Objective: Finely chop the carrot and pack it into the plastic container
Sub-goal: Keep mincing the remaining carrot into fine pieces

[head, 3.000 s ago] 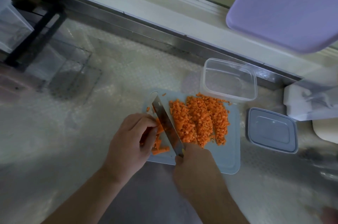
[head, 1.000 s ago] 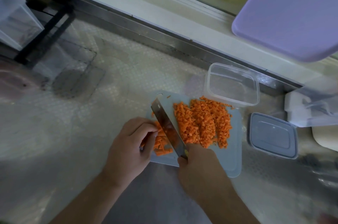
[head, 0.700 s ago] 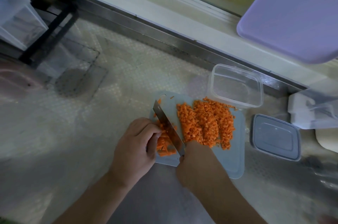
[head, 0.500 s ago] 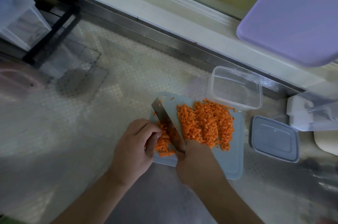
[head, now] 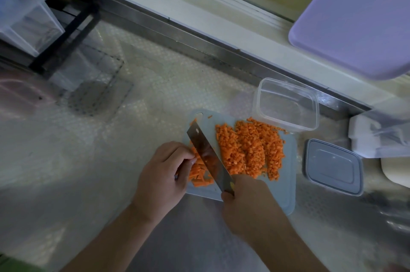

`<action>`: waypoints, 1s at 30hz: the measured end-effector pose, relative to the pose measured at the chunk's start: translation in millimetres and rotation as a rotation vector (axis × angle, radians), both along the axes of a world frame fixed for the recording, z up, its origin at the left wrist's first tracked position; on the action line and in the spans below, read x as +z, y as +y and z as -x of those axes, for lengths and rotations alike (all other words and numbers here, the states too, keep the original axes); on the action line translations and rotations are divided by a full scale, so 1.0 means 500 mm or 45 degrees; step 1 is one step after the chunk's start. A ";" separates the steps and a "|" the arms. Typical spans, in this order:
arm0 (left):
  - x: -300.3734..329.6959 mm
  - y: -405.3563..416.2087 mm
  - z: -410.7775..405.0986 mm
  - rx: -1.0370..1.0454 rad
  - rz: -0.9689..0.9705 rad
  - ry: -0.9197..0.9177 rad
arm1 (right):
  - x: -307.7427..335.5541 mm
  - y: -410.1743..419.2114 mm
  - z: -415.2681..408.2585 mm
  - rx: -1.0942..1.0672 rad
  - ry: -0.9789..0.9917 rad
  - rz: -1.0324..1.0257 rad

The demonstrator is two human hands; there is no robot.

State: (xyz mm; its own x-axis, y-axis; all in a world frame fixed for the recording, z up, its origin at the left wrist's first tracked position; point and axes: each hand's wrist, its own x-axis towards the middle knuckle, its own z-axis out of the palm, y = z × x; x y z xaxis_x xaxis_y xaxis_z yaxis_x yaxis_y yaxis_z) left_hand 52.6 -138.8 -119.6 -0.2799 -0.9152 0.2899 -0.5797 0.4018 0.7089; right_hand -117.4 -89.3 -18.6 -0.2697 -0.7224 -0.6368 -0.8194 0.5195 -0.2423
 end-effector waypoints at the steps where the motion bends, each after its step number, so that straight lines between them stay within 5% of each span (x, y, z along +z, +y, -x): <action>1: 0.000 -0.001 0.001 0.002 0.005 0.004 | -0.001 -0.001 -0.001 0.008 0.007 -0.018; 30: 0.016 0.008 -0.040 -0.061 -0.109 -0.078 | 0.003 0.013 -0.016 -0.005 -0.036 0.114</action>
